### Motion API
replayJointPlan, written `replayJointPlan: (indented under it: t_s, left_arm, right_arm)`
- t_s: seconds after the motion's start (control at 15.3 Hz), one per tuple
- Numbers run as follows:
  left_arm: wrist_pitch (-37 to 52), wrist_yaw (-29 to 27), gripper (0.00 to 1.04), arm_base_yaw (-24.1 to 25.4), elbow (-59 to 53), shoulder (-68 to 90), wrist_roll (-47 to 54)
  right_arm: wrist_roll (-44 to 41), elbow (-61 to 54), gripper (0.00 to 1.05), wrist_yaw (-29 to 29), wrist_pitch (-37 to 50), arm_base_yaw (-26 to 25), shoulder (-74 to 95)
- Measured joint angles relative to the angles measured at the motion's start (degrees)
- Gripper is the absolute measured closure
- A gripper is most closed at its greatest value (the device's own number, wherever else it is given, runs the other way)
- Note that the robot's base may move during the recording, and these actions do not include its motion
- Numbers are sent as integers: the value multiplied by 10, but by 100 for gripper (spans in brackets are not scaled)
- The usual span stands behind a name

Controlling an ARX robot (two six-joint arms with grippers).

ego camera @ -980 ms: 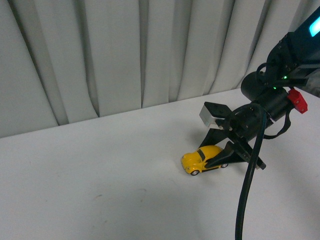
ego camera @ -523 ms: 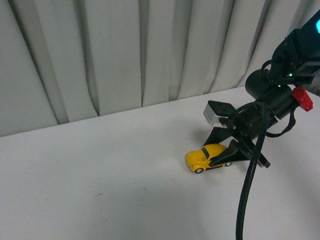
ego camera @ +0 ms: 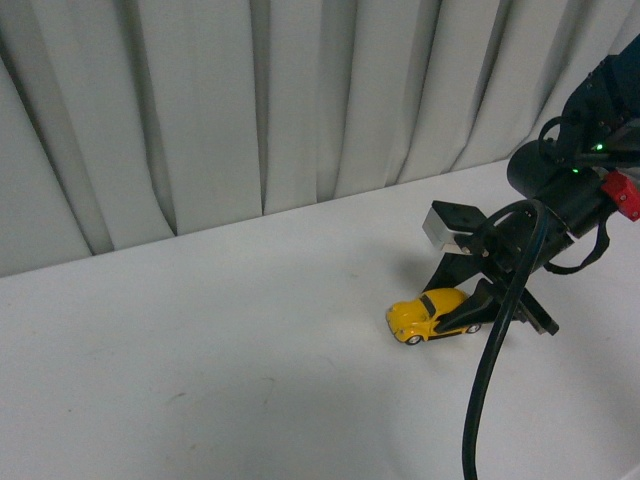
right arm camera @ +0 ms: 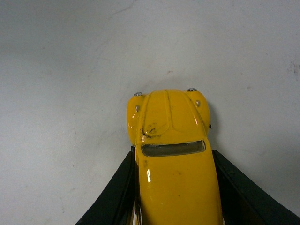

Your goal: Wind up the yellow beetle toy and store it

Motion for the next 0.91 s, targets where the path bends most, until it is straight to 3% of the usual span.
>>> replayJointPlan:
  t_s: [0.91]
  left_arm:
    - [0,0,7,0,0,0,0]
  right_arm:
    - [-2,-81,63,13,22,-95,-42]
